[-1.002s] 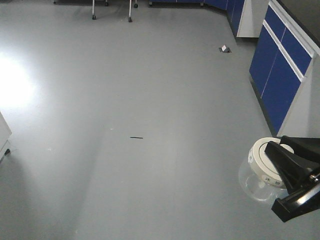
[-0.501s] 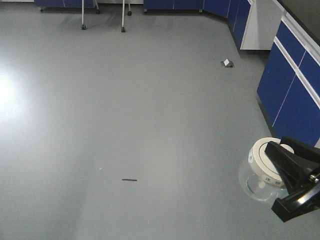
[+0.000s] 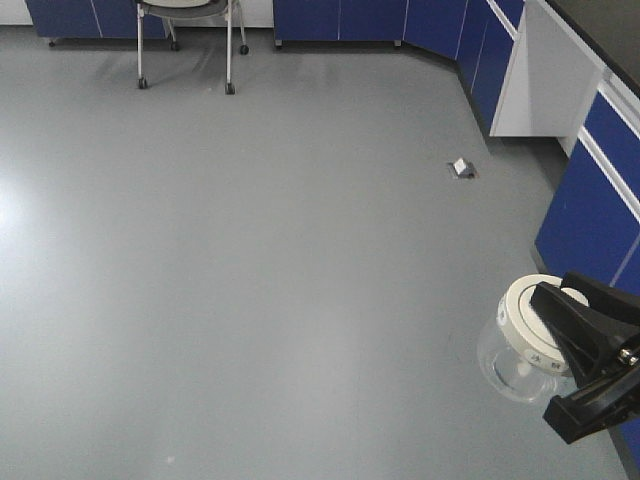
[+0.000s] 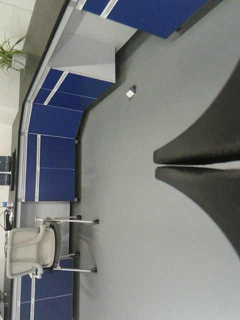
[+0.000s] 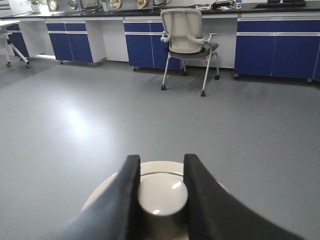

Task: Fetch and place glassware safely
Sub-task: 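Hold the jar in the right gripper while driving across the room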

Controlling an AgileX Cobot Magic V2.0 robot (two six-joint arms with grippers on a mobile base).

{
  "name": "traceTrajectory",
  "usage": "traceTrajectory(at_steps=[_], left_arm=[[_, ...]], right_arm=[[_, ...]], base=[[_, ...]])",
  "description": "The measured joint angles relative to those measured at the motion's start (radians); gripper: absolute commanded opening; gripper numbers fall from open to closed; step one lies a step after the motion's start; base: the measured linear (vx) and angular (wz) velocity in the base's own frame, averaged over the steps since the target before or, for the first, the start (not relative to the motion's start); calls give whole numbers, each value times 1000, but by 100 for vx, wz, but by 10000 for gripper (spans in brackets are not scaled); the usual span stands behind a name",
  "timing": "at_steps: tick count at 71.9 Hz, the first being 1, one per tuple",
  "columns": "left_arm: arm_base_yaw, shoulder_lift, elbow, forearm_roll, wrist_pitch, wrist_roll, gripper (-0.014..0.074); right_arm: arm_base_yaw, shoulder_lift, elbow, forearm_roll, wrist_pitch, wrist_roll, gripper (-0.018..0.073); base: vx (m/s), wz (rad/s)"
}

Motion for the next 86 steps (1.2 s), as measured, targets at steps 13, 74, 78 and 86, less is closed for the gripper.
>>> traceTrajectory(at_steps=[13,74,78,86], left_arm=[[0,0,0,0,0,0,-7],[0,0,0,0,0,0,-7],[0,0,0,0,0,0,-7],[0,0,0,0,0,0,-7]], right_arm=[[0,0,0,0,-1,0,-1],[0,0,0,0,0,0,-1],[0,0,0,0,0,0,-1],[0,0,0,0,0,0,-1]], base=[[66,-4],[66,-3],[63,7],[61,6]])
